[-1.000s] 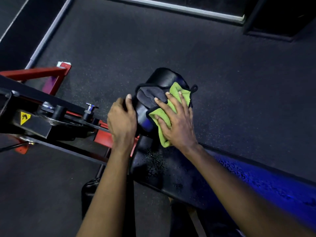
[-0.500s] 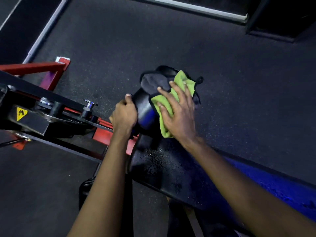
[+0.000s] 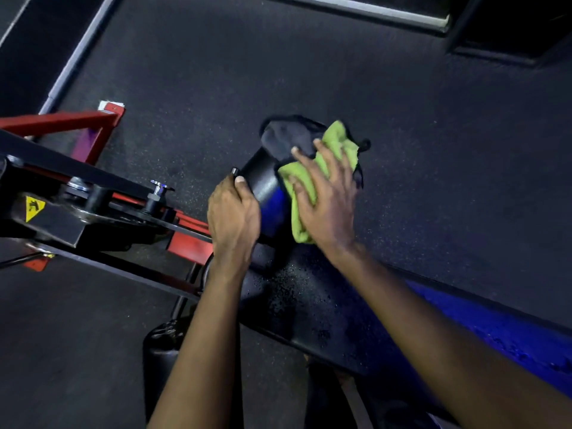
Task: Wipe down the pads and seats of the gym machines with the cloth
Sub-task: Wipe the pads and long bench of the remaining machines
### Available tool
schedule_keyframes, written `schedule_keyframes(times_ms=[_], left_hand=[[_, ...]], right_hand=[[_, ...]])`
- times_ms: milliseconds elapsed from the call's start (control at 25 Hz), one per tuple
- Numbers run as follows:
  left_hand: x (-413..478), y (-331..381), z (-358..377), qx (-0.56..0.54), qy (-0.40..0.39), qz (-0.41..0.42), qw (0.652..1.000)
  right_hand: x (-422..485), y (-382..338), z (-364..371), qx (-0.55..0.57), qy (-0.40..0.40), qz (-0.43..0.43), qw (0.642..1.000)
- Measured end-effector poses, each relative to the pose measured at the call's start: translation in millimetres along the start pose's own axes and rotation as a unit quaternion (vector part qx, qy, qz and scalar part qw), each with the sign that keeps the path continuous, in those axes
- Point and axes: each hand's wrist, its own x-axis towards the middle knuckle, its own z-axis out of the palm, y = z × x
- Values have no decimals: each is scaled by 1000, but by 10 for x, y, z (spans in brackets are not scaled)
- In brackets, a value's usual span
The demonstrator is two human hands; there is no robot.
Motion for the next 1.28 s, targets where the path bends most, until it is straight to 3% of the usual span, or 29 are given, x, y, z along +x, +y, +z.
schedule_keyframes(times_ms=[80,160,360,440,520,600,760,920,1000,1080,1200,1280], left_hand=[[121,-1,-34,-20,-34,-76,996],[193,23,-86,-21,-72,-124,989],[325,-7,-130,-48,-123,-187,973],[324,-40,-96,-40,-78,-134,987],[175,-69,-65,-6,41,4,999],[-57,-77,-13,7,95,77,992],[-156,-133,153,39,27,49,998],[155,-145,24,-42,-34,-78,996],[217,-139,-22,-49,-72,-112,990],[159,-114,-14,-41,-38,-79,995],[-38,-112,16,-48,81,28,995],[-173,-108,28,-17,82,61,995]], right_hand=[[-145,-35,-22,-40,-63,-71,995],[-84,-5,-79,-61,-81,-78,992],[236,49,-120,51,24,109,992],[200,54,-70,67,42,119,990],[117,73,-36,83,40,122,988],[94,95,-32,94,31,123,987],[110,22,-52,40,26,79,996],[-239,-37,-44,-37,-59,-49,996],[-207,-1,-40,-57,-58,-62,995],[-35,48,-36,-49,-18,-23,998],[122,135,-42,16,33,34,999],[141,140,-22,29,37,44,998]])
